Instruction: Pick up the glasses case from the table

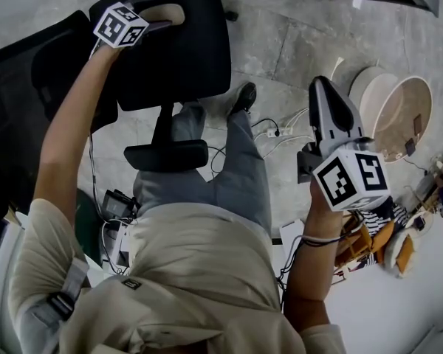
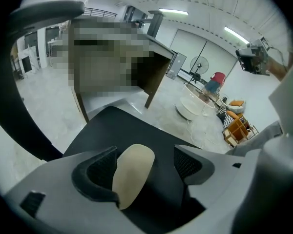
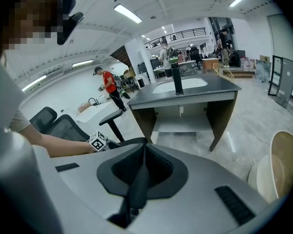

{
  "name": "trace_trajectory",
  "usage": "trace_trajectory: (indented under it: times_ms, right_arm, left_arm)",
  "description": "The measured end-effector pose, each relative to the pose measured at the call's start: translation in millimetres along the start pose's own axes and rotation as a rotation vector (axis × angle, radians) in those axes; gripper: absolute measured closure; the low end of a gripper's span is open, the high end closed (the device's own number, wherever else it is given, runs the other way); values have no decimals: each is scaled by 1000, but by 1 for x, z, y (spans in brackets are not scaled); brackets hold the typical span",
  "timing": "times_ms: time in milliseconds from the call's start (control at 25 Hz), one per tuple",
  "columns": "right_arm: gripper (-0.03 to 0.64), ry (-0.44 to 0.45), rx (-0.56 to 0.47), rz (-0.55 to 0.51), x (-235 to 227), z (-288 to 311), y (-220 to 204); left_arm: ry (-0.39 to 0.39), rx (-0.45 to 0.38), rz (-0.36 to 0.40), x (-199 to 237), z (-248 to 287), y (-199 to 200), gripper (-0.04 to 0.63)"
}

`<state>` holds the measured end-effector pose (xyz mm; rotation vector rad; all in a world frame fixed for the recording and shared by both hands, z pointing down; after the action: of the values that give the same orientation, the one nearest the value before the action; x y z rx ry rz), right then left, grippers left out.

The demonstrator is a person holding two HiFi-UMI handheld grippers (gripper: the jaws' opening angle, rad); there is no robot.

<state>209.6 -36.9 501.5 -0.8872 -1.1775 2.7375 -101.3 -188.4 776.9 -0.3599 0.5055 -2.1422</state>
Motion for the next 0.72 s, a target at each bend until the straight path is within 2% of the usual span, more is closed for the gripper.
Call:
trace_trajectory:
  times_ms: [320,720]
  right_arm:
    - [589,3,34,18,-10,15,-18]
    - [589,-2,75,52,-23,30,-40]
  left_arm:
    - [55,80,113,15,33,-26,206]
    - [59,157,149,22,69,-55,179]
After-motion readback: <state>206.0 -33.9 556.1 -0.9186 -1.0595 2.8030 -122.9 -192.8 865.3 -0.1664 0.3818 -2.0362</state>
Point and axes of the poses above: the fingertips, and each gripper's own axes: z forward along the fingers, x to its left, y out of its top, the point moved 2 cm from there along -z, backward along the fingers, and after that the axes turned 15 degrees about y, right-handed, at the moved point
